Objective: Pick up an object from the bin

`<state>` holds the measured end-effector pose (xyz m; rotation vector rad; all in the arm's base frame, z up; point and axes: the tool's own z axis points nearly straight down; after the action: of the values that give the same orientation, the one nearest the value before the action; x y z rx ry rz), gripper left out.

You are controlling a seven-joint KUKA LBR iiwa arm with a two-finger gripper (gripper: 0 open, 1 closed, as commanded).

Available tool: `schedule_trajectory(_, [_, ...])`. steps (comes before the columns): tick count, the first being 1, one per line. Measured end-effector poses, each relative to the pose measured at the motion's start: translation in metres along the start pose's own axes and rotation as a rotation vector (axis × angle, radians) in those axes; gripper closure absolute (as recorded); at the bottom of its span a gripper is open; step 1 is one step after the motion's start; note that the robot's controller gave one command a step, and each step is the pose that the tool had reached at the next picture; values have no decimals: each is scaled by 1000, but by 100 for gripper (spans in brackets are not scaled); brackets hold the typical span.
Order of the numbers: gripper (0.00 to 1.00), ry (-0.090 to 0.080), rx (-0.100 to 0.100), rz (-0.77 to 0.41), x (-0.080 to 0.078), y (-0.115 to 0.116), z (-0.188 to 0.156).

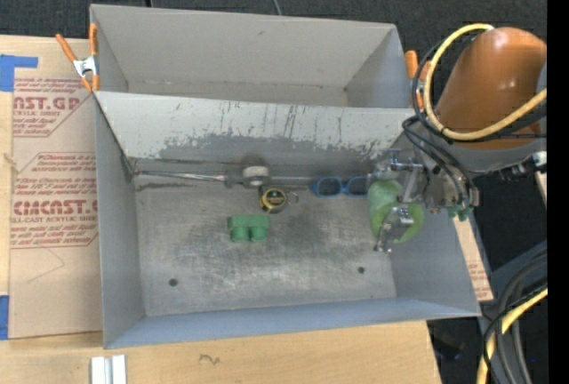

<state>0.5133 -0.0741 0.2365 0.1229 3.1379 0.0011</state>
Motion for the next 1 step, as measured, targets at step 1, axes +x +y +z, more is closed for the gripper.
schedule_trajectory(1, [0,1,0,186,-65,37,58])
